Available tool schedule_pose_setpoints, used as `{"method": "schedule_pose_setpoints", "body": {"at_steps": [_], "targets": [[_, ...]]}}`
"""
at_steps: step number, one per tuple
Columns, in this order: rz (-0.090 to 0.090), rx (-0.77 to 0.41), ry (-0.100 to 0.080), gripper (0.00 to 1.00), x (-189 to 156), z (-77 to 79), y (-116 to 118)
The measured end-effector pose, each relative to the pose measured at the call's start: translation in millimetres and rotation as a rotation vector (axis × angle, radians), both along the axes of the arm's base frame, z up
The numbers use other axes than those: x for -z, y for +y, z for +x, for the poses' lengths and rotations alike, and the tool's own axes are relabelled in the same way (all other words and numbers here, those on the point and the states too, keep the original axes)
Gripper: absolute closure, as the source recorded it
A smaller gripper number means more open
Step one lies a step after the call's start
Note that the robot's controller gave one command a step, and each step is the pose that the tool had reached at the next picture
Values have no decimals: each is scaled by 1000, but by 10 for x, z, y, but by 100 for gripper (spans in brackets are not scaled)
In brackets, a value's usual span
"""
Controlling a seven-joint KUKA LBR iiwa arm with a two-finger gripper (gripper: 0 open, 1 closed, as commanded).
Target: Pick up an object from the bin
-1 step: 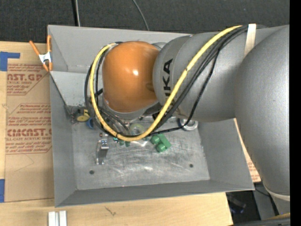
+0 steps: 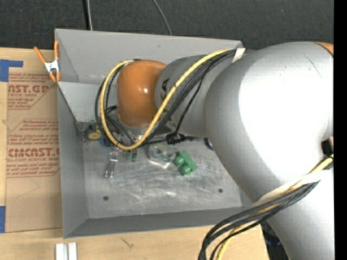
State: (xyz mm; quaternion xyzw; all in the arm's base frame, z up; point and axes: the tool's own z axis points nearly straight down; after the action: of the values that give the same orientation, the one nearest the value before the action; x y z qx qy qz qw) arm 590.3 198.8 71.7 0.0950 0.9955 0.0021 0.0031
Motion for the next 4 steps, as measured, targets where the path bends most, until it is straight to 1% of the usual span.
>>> {"method": "schedule_pose_setpoints", "body": {"at_steps": [1, 2, 3, 4], "targets": [[1, -73, -3, 0, -18, 68, -587], [-7, -52, 5, 0, -292, -211, -1568], [-1, 21, -2, 0, -7, -257, -2332], [-4, 122, -11, 0, -26, -388, -2166]]}}
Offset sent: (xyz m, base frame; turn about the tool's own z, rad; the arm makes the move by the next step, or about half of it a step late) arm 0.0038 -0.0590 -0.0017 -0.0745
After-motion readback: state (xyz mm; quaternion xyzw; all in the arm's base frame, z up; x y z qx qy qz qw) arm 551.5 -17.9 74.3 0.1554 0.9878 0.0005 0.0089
